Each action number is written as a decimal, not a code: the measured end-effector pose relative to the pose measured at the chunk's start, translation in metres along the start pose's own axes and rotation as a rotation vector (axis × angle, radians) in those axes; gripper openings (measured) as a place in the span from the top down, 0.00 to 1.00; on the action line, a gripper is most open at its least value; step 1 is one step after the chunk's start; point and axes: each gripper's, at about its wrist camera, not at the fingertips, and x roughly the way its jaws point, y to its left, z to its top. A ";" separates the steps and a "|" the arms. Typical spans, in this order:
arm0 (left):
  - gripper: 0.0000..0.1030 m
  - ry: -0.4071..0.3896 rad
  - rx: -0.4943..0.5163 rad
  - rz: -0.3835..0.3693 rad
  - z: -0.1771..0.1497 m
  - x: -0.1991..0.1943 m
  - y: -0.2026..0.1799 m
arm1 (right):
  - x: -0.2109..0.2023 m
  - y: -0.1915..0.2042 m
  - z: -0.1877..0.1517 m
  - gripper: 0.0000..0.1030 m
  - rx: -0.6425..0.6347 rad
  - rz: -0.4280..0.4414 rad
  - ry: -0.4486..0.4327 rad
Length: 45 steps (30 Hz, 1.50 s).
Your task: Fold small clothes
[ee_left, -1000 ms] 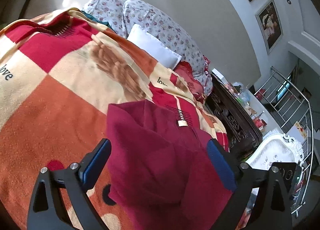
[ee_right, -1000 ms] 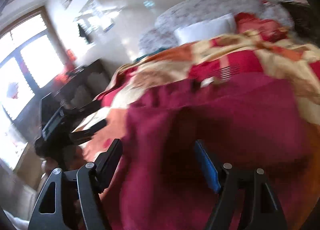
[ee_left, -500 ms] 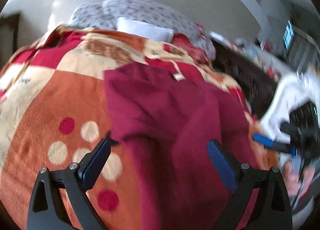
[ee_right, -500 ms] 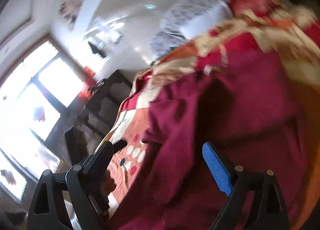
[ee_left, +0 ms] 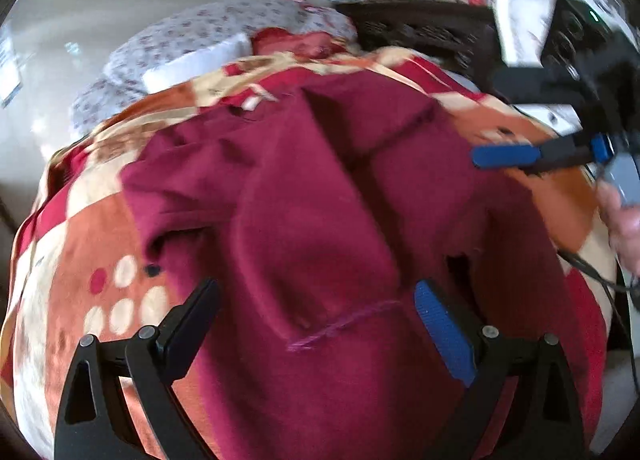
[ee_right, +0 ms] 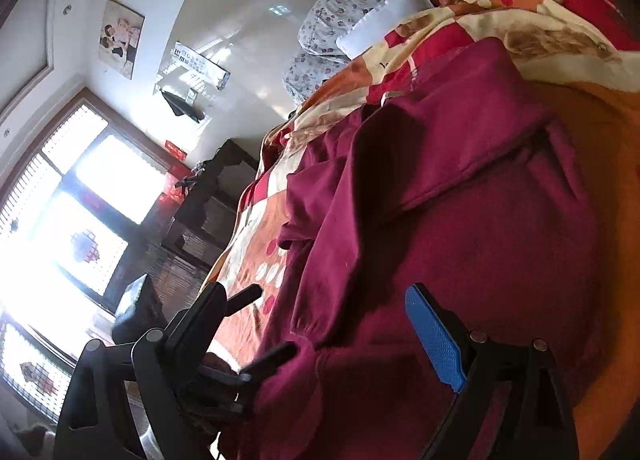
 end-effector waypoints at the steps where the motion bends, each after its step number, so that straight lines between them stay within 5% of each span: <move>1: 0.06 0.000 0.027 -0.013 0.000 0.000 -0.006 | -0.003 -0.001 -0.002 0.09 -0.001 -0.003 0.001; 6: 0.06 0.063 0.134 0.069 -0.002 0.018 -0.026 | -0.011 -0.004 -0.003 0.09 0.006 0.002 -0.010; 11: 0.07 0.104 0.069 0.017 -0.005 0.030 -0.016 | -0.017 -0.007 -0.004 0.09 0.004 0.023 -0.018; 17: 0.45 0.116 -0.064 -0.037 -0.004 0.032 0.008 | -0.013 -0.012 -0.001 0.09 0.026 0.015 -0.005; 21: 0.91 0.092 -0.119 -0.028 -0.001 0.025 0.018 | -0.014 -0.006 0.000 0.09 0.023 0.016 -0.018; 26: 0.93 0.024 -0.271 -0.066 0.026 0.004 0.064 | -0.018 -0.004 0.006 0.09 0.018 -0.018 -0.035; 31: 0.95 -0.044 -0.438 -0.050 0.058 -0.008 0.128 | -0.046 -0.008 0.021 0.09 -0.006 -0.147 -0.150; 38: 0.95 0.014 -0.577 0.026 0.060 0.016 0.178 | -0.068 -0.049 0.058 0.09 0.047 -0.403 -0.221; 45: 0.95 0.007 -0.653 -0.003 0.063 0.023 0.193 | -0.017 -0.069 0.116 0.09 0.021 -0.428 -0.155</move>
